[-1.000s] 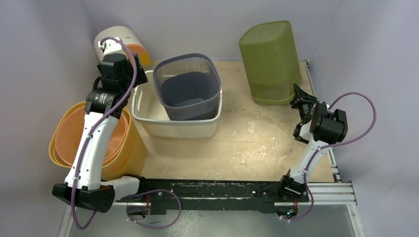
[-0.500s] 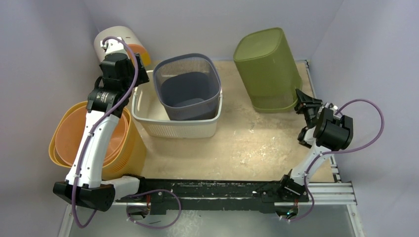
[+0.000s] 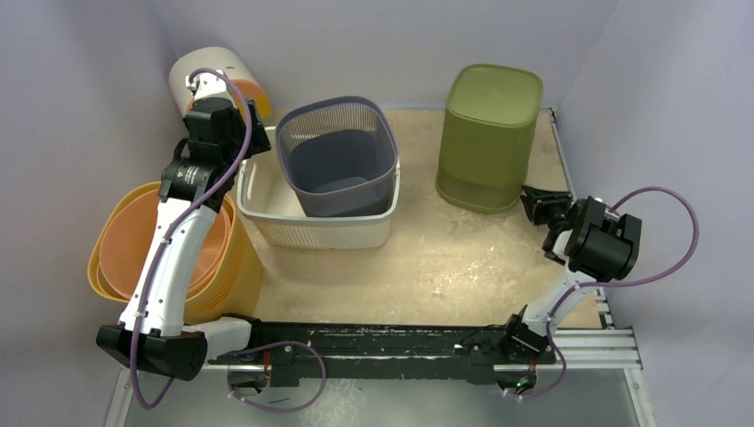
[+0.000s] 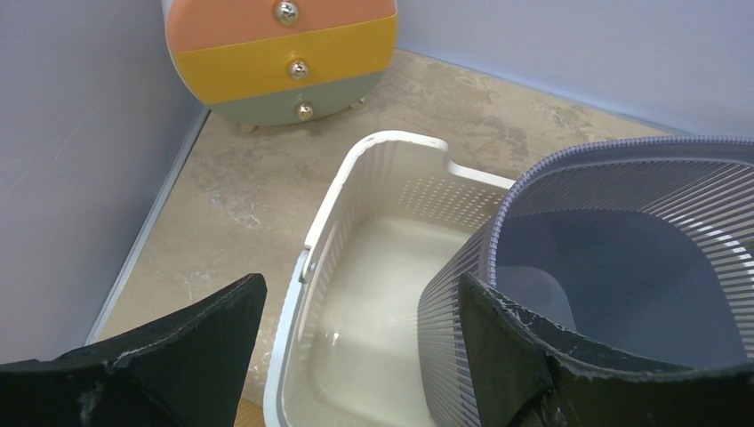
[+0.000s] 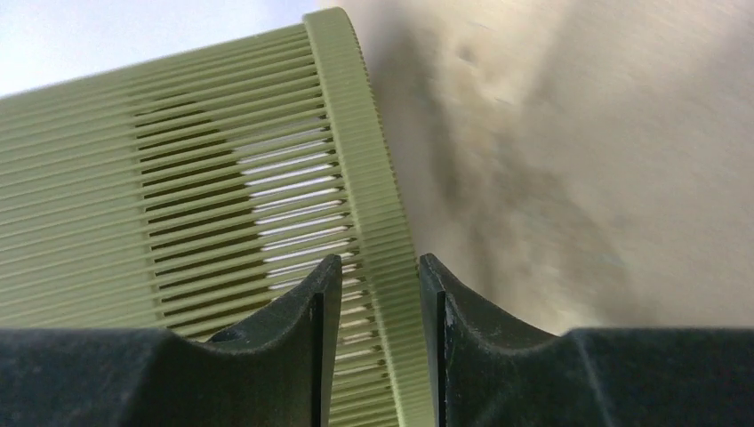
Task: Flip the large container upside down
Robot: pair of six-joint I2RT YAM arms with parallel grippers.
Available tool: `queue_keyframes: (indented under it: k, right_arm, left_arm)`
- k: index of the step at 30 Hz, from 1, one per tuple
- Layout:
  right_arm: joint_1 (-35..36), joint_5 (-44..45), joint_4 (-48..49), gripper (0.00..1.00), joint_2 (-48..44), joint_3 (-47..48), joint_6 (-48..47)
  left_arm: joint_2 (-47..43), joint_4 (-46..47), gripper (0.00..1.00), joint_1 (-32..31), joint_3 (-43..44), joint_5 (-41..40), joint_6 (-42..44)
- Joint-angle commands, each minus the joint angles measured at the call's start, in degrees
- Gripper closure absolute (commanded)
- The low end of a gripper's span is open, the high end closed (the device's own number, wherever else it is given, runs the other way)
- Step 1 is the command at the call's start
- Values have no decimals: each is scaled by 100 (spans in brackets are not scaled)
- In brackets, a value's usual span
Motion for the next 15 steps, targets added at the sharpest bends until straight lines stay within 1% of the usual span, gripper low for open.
queue_keyframes:
  k: [1,6,7,9,11,12,15]
  right_arm:
    - [19,-3,-835,60,-131,50,-730]
    - [22,370,-2109,59,-579,467,-1493]
    - [22,512,-2507,59,-712,583,-1710]
    - [21,927,-3619,58,-983,887,-2284]
    - [30,1423,-4453,58,-1326,1296,-3037]
    - [42,1605,-4881,58,-1454,1456,-3216]
    - [160,1876,-5596,57,-1885,1646,-3698]
  left_arm:
    - [-35,289,24,-24,4,26,-2]
    - [1,327,24,-24,-6,14,-7]
    - [6,347,24,-24,-8,21,-19]
    - [23,382,24,-24,-17,40,-40]
    - [45,408,24,-24,-14,62,-50]
    - [54,422,24,-24,-11,82,-49]
    - [93,477,24,-24,-9,141,-43]
